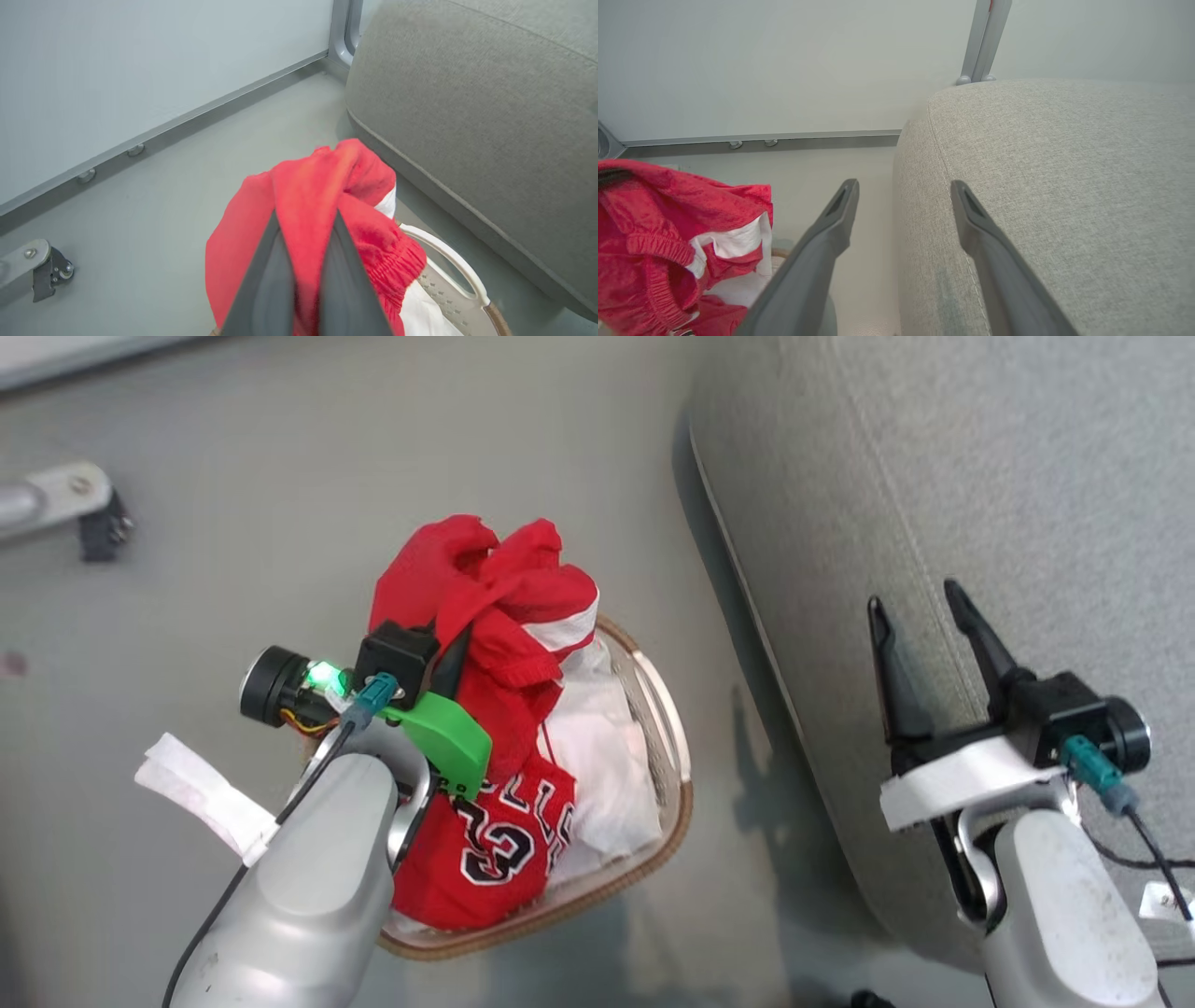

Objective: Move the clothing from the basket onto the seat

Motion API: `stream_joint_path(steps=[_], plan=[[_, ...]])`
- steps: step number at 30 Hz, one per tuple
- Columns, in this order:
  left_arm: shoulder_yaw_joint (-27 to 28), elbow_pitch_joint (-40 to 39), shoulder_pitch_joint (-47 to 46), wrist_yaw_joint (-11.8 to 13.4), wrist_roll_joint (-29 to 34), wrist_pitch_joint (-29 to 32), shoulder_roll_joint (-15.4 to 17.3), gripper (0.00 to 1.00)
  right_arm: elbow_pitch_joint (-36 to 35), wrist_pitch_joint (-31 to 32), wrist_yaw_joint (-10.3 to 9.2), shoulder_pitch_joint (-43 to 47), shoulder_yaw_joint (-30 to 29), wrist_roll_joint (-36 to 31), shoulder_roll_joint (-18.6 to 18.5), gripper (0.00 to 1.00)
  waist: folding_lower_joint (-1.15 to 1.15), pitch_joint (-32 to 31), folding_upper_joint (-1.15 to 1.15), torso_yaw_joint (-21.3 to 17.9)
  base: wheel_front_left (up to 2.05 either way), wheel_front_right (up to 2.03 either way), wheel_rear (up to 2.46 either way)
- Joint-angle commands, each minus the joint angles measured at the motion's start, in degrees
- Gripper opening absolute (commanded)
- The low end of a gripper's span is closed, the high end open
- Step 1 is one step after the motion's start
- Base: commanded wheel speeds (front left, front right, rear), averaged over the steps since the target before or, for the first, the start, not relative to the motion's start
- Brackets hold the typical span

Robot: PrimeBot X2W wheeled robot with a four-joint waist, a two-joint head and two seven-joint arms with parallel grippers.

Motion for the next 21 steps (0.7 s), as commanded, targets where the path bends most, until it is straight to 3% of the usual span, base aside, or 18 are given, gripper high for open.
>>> stream_joint_path(steps=[1,13,21], plan=[[-0.3,-1.3,1.1,-0.1,0.4,0.0,0.6,0.0,0.5,-0.1,-0.04,1.9,0.0,-0.6,-0.3,1.0,0.0,-11.6,0.0,5.7,0.0,0.0,0.0],[-8.6,-6.5,-3.1,-0.2,0.4,0.1,6.1,0.0,2.9,-0.1,-0.04,9.9,3.0,-2.0,-0.3,1.0,0.0,-27.4,0.0,7.2,0.0,0.0,0.0],[-15.1,-10.3,-8.2,-0.2,-2.5,1.4,9.0,0.0,3.4,-0.1,-0.04,11.1,6.2,-0.9,-0.2,1.0,0.0,-31.0,0.0,7.5,0.0,0.0,0.0]])
